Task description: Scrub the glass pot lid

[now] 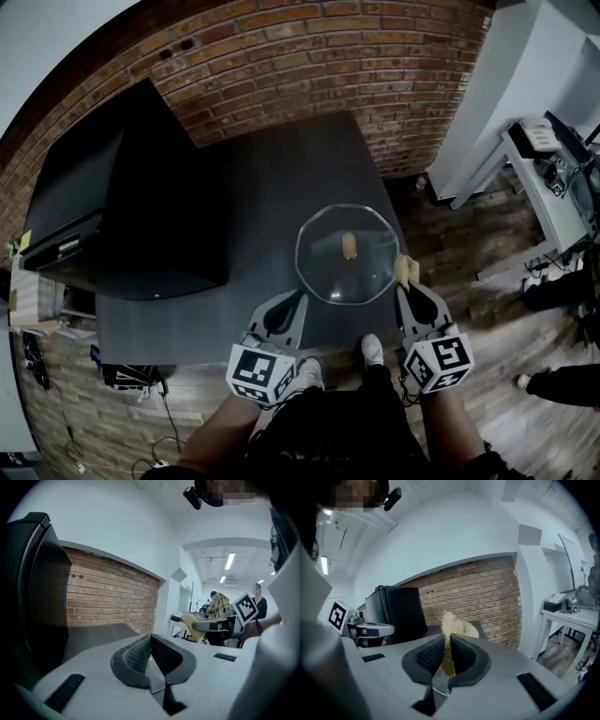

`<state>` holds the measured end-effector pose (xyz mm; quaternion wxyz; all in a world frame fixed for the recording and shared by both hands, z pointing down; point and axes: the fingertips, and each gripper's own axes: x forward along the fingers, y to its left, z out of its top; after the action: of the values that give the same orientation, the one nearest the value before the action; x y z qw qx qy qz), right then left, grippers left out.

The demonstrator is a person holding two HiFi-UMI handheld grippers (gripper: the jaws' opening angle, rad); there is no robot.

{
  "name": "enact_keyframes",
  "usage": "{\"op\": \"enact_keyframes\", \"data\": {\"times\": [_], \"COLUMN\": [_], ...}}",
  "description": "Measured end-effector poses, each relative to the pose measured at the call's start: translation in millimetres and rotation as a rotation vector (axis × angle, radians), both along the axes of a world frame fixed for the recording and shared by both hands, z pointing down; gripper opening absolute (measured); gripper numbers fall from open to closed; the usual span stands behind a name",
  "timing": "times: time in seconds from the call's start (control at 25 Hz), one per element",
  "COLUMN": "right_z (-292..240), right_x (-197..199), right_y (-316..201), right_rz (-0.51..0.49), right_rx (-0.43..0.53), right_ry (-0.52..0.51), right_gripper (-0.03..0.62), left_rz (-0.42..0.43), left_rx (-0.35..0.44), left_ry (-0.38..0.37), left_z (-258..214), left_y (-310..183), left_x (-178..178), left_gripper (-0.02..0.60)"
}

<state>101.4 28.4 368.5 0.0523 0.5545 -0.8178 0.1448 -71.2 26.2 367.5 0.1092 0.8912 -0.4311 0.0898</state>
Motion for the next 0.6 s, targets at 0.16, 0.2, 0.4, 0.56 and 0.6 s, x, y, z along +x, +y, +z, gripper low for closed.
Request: {"op": "enact_keyframes", "data": {"times": [0.16, 0.2, 0.4, 0.56, 0.6], "right_z": [4, 5, 8, 10, 11], "right_x": [-21, -26, -45, -55, -58], "right_y": [29, 36, 68, 82, 83], "right_rz": [0.052, 0.062, 0.084, 0.079, 0.072], "right_rx": [-0.007, -0.007, -0.012, -0.023, -0.027], "right_ry": [0.010, 0.011, 0.017, 0.027, 0.031], "right_gripper": [0.041, 0.041, 0.041, 0.041, 0.041], "left_rz": [0.061, 0.078, 0.132, 0.157, 0.160], "left_rx": [-0.017, -0.017, -0.008, -0.010, -0.011], "left_ry": [0.010, 0.010, 0.010, 0.003, 0.003], "left_z": [7, 7, 5, 6, 7], "left_y": [17, 21, 40, 51, 52], "left_x": [-14, -17, -23, -23, -23], "left_gripper": [0.031, 0.031, 0.031, 0.031, 0.031]}}
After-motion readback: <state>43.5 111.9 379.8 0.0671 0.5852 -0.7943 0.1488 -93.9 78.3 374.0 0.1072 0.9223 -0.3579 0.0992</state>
